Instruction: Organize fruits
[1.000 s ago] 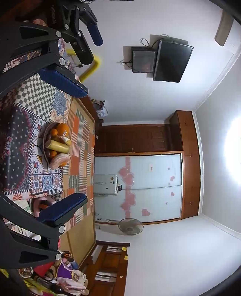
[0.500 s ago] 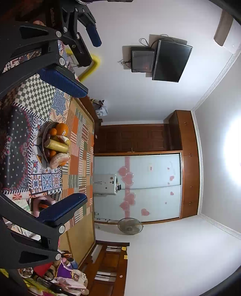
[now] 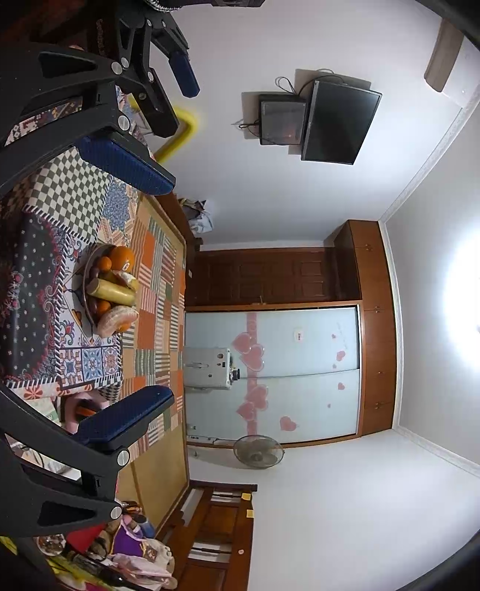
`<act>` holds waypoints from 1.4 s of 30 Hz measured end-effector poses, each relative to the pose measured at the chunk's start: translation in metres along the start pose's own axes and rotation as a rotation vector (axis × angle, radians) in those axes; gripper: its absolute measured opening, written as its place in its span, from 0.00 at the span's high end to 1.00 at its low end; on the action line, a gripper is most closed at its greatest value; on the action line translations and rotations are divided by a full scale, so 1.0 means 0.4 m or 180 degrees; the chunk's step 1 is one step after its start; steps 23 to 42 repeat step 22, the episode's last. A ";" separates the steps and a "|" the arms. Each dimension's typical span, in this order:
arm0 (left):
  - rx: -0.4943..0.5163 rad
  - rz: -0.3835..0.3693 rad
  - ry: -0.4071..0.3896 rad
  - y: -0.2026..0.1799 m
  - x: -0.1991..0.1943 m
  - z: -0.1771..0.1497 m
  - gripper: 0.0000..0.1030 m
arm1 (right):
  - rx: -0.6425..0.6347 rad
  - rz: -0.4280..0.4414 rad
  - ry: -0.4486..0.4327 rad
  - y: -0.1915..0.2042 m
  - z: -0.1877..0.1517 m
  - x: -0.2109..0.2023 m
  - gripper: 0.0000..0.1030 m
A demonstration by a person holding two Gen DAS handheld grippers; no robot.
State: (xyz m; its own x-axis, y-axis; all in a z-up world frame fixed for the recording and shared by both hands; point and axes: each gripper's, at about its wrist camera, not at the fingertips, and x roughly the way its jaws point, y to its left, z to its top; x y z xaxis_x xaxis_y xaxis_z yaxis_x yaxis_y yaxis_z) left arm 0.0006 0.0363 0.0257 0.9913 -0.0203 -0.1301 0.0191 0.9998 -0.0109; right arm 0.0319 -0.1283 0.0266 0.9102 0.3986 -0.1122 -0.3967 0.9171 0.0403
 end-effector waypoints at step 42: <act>0.0002 -0.0061 0.0069 -0.006 0.006 -0.002 0.00 | 0.0017 0.0024 0.0033 0.002 0.001 -0.004 0.00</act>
